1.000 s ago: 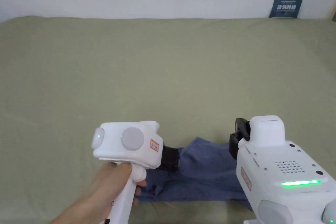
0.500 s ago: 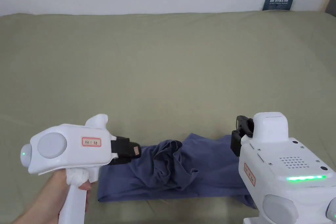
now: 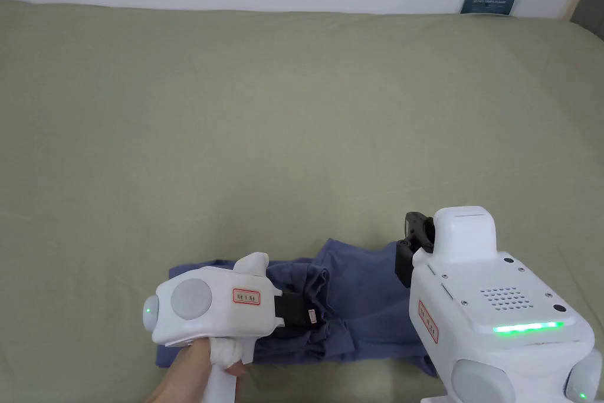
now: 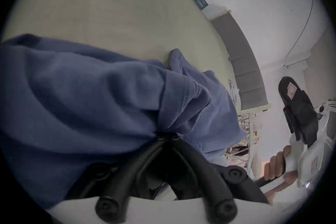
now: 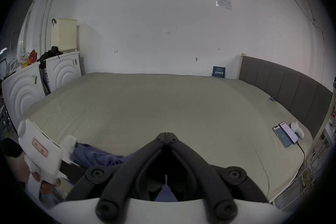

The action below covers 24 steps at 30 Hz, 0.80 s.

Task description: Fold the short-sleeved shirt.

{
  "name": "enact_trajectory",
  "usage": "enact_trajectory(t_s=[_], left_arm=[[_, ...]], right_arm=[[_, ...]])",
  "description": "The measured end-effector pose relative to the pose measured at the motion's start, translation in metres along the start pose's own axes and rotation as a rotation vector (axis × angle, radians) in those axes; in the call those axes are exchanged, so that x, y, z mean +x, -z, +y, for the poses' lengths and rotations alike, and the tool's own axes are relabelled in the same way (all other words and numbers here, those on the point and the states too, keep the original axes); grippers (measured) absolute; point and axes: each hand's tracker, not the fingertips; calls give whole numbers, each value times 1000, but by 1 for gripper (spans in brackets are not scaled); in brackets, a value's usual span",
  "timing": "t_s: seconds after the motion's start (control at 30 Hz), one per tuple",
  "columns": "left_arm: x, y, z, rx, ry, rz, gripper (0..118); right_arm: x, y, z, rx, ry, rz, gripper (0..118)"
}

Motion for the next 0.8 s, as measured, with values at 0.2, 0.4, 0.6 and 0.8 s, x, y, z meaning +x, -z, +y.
enact_trajectory(t_s=[0.2, 0.4, 0.6, 0.8], left_arm=[[11, -71, 12, 47, 54, 9, 0], [-18, -164, 6, 132, 26, 88, 0], [-65, -200, 9, 160, -25, 114, 0], [-95, -182, 8, 76, -73, -28, 118]], right_arm=[[-5, 3, 1, -4, -13, 9, 0], [-20, 8, 1, 72, -34, -10, 0], [-35, 20, -3, 65, -31, -33, 0], [-47, 24, -6, 67, -44, -36, 0]])
